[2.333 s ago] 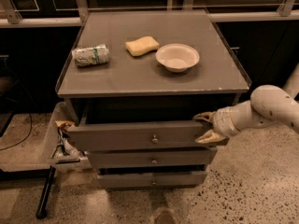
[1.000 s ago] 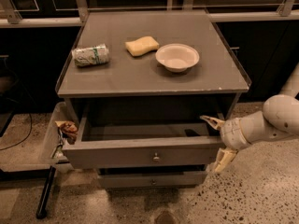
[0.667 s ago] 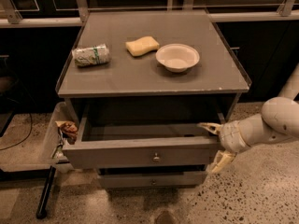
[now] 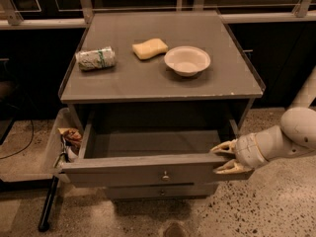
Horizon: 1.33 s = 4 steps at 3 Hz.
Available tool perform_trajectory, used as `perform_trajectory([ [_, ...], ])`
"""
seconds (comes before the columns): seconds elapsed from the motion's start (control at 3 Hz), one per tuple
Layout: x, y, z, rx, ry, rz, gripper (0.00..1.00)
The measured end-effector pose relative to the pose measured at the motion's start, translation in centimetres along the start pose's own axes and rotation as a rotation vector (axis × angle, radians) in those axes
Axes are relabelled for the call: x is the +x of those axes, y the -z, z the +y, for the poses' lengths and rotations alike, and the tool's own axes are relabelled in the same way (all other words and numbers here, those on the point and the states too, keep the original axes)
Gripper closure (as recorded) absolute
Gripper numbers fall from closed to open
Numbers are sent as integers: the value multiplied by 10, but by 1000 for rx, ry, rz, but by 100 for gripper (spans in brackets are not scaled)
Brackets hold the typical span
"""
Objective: Open top drawer
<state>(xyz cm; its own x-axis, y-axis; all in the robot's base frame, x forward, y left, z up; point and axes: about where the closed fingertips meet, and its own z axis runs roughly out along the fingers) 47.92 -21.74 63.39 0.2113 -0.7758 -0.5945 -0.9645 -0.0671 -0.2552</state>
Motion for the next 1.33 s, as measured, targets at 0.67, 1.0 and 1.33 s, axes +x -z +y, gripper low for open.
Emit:
perform_trajectory([
  [0.67, -12, 27, 36, 2, 39, 14, 82],
  [1.0, -12, 27, 36, 2, 39, 14, 59],
  [1.33, -12, 27, 36, 2, 39, 14, 35],
])
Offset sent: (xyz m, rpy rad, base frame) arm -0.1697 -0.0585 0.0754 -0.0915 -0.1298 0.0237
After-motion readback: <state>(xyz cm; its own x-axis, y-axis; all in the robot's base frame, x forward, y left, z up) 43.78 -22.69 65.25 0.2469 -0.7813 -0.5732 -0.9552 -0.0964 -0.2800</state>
